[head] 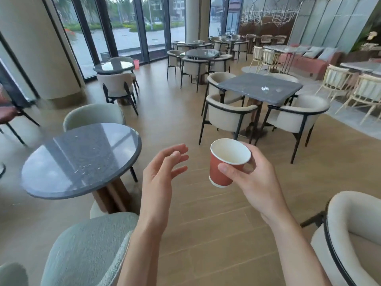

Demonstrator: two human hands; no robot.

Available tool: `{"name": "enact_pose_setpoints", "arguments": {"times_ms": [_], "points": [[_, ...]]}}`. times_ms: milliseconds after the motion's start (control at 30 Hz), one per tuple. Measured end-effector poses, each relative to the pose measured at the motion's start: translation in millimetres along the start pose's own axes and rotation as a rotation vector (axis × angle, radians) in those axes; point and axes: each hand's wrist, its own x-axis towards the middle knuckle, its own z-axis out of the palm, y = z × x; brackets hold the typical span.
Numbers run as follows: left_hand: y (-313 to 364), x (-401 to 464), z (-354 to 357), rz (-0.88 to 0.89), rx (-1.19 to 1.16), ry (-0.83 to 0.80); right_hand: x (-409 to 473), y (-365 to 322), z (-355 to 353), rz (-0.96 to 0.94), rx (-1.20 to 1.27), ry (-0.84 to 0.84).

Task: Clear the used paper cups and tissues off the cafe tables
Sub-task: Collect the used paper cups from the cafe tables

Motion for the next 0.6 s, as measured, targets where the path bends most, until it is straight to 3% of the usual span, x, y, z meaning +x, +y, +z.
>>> {"name": "enact_pose_setpoints", "arguments": {"times_ms": [233,600], "points": [[-56.2,142.3,10.9,-0.044,0.044,-0.060,139.4,64.3,42.6,0.038,0.014,-0.027],[-98.1,438.9,41.3,0.008,0.041,0.040,445.9,111.7,90.7,-0.044,-0.034,-0.085]]}}
